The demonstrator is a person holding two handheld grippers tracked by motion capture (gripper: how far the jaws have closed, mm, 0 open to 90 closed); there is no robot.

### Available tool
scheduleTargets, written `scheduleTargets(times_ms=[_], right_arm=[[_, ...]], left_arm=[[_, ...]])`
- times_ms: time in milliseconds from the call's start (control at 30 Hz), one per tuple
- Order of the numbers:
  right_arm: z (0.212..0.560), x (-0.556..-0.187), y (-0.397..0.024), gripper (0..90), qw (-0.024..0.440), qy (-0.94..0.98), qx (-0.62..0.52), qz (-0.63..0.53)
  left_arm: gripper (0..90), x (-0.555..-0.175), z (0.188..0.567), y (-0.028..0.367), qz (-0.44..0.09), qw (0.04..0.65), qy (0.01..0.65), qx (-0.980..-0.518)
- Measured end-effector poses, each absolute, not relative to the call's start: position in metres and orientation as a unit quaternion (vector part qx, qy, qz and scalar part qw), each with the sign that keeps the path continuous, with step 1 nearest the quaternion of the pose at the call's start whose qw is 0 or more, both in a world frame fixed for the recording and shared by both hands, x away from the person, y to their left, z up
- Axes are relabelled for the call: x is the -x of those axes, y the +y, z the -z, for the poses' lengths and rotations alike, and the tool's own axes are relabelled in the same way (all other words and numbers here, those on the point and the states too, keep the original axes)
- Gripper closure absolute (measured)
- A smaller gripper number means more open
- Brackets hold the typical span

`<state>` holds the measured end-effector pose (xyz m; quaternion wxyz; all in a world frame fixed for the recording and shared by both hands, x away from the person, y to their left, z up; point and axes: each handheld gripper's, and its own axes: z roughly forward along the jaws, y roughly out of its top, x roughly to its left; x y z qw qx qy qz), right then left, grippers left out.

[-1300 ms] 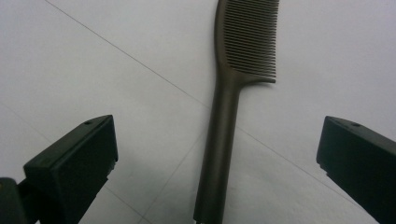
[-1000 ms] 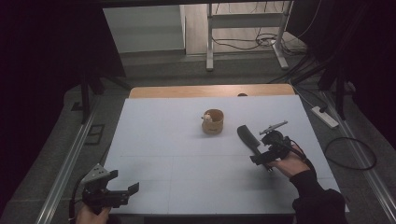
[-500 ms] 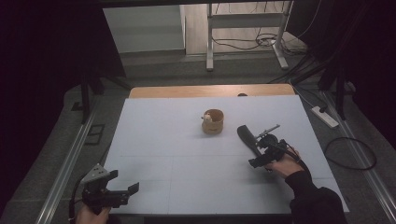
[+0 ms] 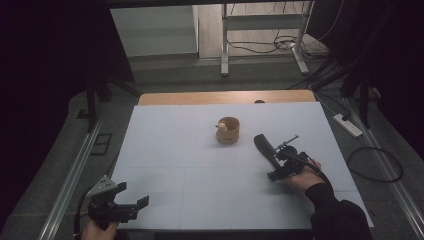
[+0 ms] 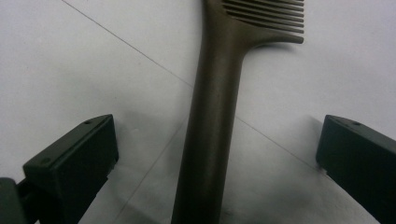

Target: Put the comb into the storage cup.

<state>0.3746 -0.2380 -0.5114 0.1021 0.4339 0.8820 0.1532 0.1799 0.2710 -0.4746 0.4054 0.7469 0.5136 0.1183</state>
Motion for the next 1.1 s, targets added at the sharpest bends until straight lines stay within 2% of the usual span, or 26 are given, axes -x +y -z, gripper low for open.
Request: scheduleTargets(times_ms=[167, 267, 367, 600, 767, 1100], right_arm=[[0.511, -0.375, -0.237, 0.4, 0.099, 0.88, -0.439, -0.149], [0.507, -0.374, -0.236, 8.0, 0.096, 0.881, -0.438, -0.148], [0.503, -0.373, -0.235, 23.7, 0.097, 0.885, -0.43, -0.151], [0.498, -0.374, -0.237, 48.9, 0.098, 0.879, -0.437, -0.163], [0.496, -0.376, -0.242, 71.5, 0.103, 0.871, -0.451, -0.164], [0.497, -0.375, -0.245, 72.4, 0.103, 0.869, -0.45, -0.177]], left_arm=[[1.0, -0.18, 0.475, 0.271, -0.118, 0.405, 0.514, -0.747], [1.0, -0.18, 0.475, 0.271, -0.118, 0.405, 0.514, -0.747], [1.0, -0.18, 0.475, 0.271, -0.118, 0.405, 0.515, -0.747], [1.1, -0.18, 0.475, 0.271, -0.118, 0.404, 0.515, -0.747], [1.1, -0.18, 0.475, 0.27, -0.12, 0.401, 0.514, -0.749], [1.2, -0.18, 0.474, 0.269, -0.122, 0.397, 0.513, -0.751]])
